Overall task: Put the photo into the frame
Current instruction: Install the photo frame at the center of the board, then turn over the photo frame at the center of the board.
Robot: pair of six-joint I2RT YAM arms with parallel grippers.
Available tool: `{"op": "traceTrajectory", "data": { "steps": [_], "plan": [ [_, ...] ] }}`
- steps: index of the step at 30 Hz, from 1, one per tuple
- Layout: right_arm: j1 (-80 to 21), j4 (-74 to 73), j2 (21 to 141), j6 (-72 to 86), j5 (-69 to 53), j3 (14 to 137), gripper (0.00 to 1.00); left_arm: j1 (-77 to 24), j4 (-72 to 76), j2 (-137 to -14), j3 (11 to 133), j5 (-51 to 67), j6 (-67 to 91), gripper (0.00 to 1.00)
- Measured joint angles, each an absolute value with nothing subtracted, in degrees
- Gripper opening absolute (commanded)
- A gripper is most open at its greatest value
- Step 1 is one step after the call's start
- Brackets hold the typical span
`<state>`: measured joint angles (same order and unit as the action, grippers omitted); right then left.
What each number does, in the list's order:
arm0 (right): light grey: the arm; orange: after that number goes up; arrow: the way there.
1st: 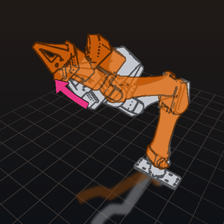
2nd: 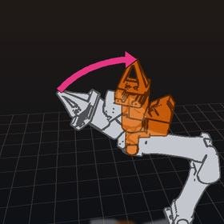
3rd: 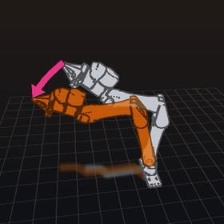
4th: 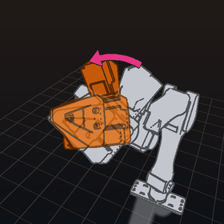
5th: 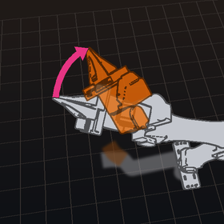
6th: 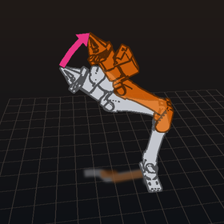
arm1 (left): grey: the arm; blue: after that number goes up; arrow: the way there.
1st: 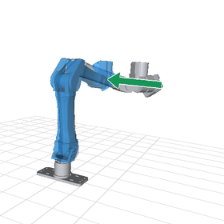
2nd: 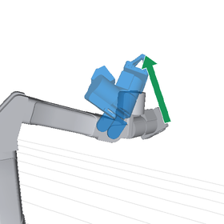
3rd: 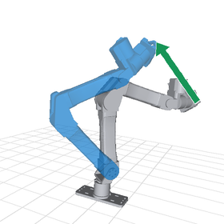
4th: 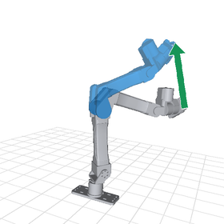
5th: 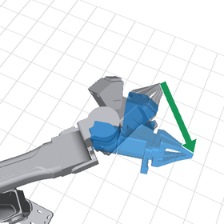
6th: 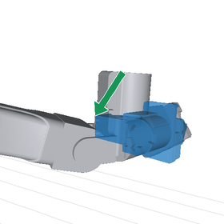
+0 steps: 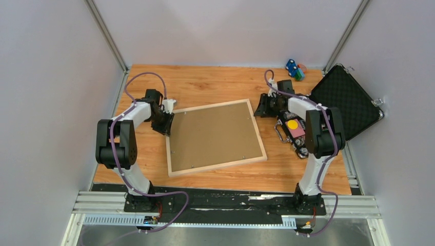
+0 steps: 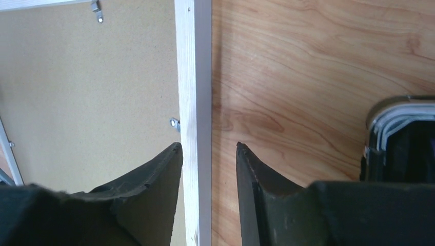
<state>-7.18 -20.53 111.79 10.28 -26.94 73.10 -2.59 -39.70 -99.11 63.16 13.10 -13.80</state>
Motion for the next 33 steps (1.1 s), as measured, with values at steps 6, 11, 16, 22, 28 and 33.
{"op": "traceTrajectory", "data": {
  "steps": [6, 11, 16, 22, 28, 33],
  "plan": [
    [-6.6, -20.5, 106.6, 6.0, -29.6, 70.0, 0.44, -2.7, -39.5, -99.1, 63.0, 13.0, -14.4, 0.6],
    [-6.7, -21.7, 99.6, -2.7, -34.2, 65.5, 0.51, -2.7, -39.4, -99.1, 62.9, 12.7, -14.9, 0.8],
    [-8.6, -25.3, 90.4, -13.5, -37.1, 61.7, 0.5, -2.7, -39.1, -98.2, 62.9, 11.2, -15.4, 0.96],
    [-16.3, -29.7, 80.8, -23.6, -37.4, 56.3, 0.48, -2.7, -40.6, -95.1, 66.3, 9.1, -15.6, 1.0],
    [-28.3, -32.3, 78.4, -28.1, -33.7, 53.0, 0.48, -2.7, -41.8, -90.0, 70.0, 7.5, -15.6, 1.0],
    [-37.9, -33.3, 78.5, -30.8, -28.5, 51.1, 0.47, -2.7, -43.4, -86.8, 70.2, 7.3, -15.4, 1.0]
  ]
}}
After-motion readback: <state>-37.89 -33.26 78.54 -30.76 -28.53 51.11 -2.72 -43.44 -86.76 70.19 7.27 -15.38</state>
